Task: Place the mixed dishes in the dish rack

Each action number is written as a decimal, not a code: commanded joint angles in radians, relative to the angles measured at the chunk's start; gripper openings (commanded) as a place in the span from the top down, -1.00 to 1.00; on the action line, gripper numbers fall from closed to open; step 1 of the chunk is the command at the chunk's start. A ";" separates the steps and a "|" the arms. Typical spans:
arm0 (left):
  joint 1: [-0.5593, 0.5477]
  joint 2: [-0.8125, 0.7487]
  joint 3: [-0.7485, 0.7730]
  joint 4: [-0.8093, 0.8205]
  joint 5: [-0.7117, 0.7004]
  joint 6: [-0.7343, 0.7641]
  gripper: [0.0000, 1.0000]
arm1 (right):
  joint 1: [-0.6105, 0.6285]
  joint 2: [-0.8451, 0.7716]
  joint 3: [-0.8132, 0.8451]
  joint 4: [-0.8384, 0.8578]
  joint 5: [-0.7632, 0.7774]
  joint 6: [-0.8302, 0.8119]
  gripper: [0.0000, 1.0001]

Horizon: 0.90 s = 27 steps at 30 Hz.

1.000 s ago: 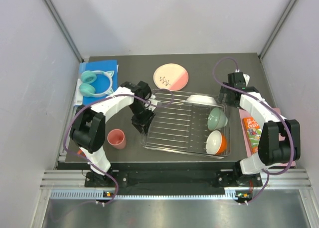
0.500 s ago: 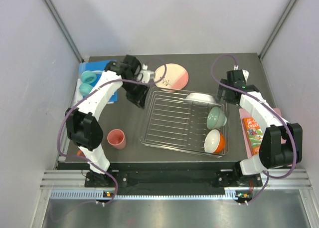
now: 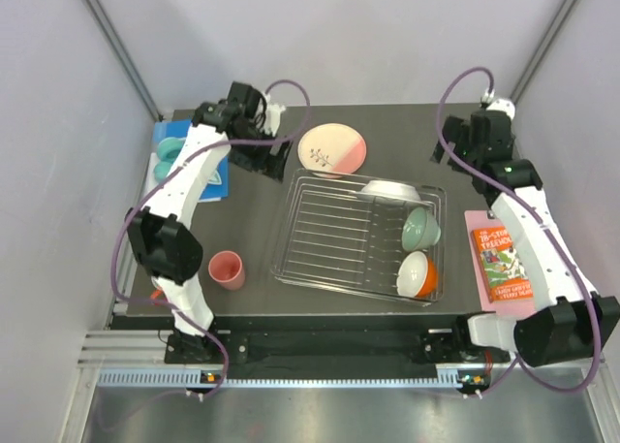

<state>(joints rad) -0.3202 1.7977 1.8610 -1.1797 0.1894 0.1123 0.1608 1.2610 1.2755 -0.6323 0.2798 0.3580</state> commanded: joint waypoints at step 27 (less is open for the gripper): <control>0.113 0.678 0.483 0.580 0.252 -0.301 -0.98 | 0.037 0.946 0.594 0.427 -0.593 0.197 -0.99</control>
<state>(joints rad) -0.2039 2.4420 2.3432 -0.7200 0.3939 -0.1387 0.1818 2.1654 1.8214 -0.3019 -0.2424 0.5037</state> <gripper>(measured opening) 0.991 0.996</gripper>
